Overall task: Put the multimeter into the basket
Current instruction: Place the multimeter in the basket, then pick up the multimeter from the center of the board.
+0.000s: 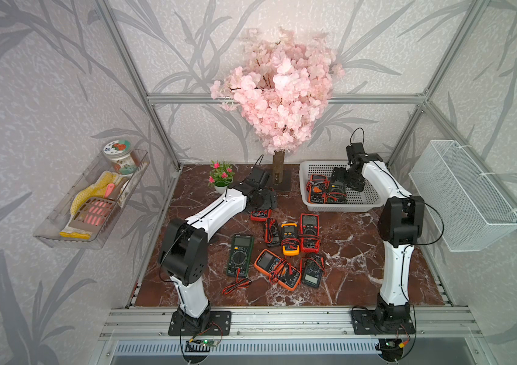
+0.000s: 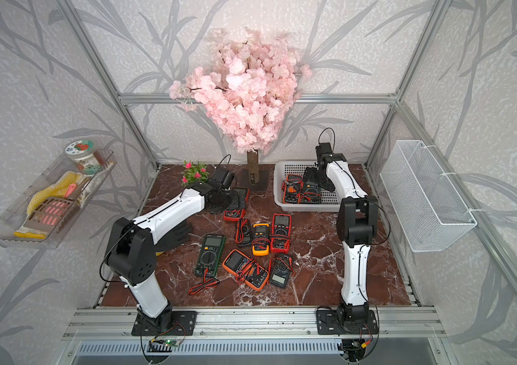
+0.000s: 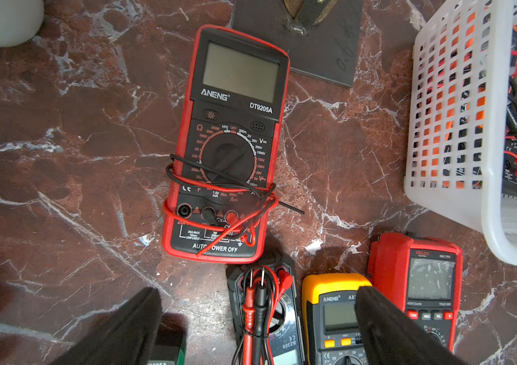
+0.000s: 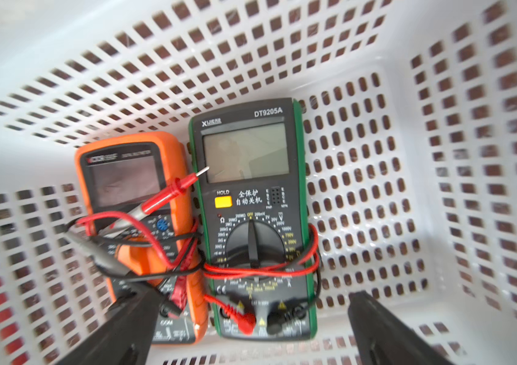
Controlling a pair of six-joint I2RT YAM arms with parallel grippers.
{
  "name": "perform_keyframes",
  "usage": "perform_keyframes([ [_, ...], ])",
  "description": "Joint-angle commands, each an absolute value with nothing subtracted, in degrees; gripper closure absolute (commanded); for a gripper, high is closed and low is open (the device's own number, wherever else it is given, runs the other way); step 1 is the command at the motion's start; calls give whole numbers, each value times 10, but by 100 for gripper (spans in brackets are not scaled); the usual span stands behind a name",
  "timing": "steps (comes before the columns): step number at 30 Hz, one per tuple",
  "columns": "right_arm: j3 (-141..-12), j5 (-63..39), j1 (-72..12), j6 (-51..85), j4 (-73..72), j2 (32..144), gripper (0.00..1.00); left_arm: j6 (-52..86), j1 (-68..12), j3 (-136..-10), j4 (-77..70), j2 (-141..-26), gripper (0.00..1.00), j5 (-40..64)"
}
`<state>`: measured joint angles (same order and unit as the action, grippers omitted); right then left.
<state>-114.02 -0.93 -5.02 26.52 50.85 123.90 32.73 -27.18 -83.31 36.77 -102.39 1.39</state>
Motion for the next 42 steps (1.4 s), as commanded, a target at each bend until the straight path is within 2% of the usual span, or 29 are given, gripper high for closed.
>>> perform_keyframes([
  [1,-1109,-3,-48,279,496,1189,0,314,-267,-833,372,-1019,0,9],
  [14,-939,-29,-83,285,459,1020,0,311,-264,-803,374,-996,0,-1],
  [22,-852,-27,-150,285,452,952,0,319,-264,-770,380,-964,0,-19],
  [42,-745,14,-310,363,428,951,1,346,-264,-695,367,-900,0,-38],
])
